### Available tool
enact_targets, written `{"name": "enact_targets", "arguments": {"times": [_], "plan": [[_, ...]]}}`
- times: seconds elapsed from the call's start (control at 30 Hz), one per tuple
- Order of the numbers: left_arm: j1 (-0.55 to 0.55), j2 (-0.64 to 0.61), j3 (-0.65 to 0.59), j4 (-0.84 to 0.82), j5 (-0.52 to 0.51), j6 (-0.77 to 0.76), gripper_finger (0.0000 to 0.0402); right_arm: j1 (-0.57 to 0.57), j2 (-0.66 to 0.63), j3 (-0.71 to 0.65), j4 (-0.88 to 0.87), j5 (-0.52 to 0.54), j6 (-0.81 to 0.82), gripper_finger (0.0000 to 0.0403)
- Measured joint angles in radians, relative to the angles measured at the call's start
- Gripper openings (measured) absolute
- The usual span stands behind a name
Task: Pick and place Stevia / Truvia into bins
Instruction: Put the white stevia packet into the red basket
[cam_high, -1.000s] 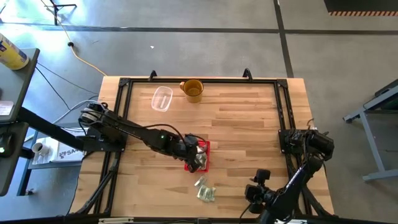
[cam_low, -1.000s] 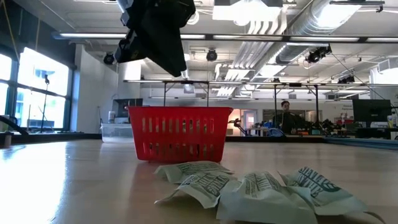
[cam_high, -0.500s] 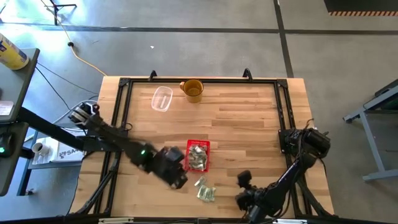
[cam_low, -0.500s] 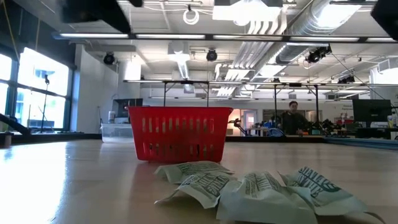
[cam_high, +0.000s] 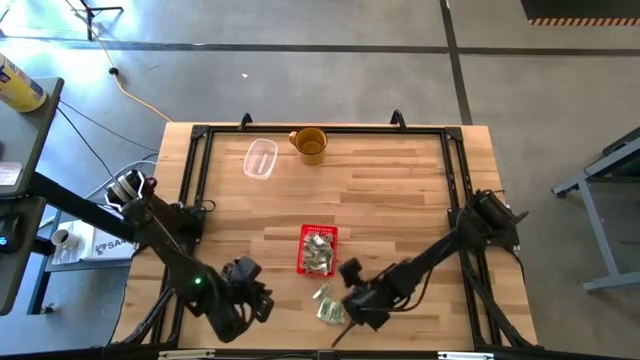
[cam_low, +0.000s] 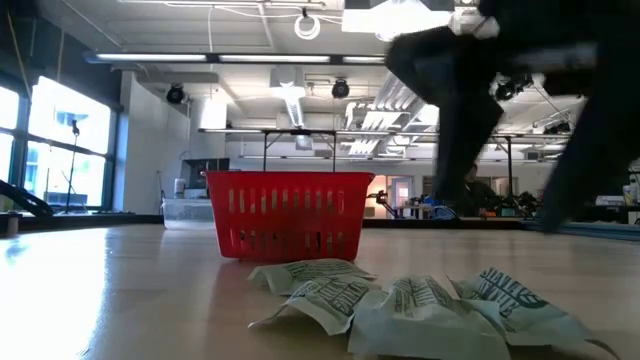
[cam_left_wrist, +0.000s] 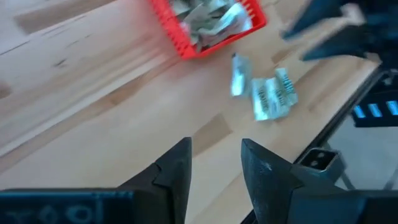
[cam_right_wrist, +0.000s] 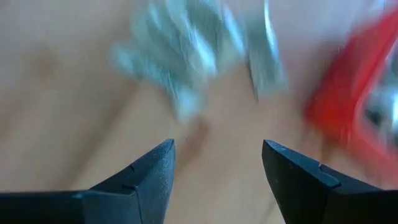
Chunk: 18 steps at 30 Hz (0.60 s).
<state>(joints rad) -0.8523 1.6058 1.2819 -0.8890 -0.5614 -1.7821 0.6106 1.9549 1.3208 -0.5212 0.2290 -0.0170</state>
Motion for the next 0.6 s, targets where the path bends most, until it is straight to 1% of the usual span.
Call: {"name": "enact_targets", "arguments": {"times": [0.1, 0.2, 0.27, 0.37, 0.5, 0.6], "plan": [[-0.022, 0.000, 0.000, -0.040, -0.001, -0.057, 0.0173, 0.001, 0.000, 0.024, 0.075, -0.064, -0.121, 0.0232], [-0.021, 0.000, 0.000, -0.059, -0.013, -0.081, 0.0171, 0.007, 0.002, 0.027, 0.092, -0.133, -0.213, 0.0232], [-0.018, 0.000, 0.000, -0.060, -0.021, -0.081, 0.0170, 0.009, 0.011, 0.027, 0.078, -0.155, -0.225, 0.0232], [-0.018, 0.000, 0.000, -0.058, -0.032, -0.082, 0.0170, 0.004, 0.031, 0.026, 0.090, -0.161, -0.227, 0.0226], [-0.018, 0.000, 0.000, -0.058, -0.074, -0.086, 0.0170, -0.011, 0.060, 0.026, 0.139, -0.186, -0.233, 0.0204], [-0.018, 0.000, 0.000, -0.058, -0.076, -0.089, 0.0170, -0.034, 0.074, 0.026, 0.136, -0.182, -0.235, 0.0183]]}}
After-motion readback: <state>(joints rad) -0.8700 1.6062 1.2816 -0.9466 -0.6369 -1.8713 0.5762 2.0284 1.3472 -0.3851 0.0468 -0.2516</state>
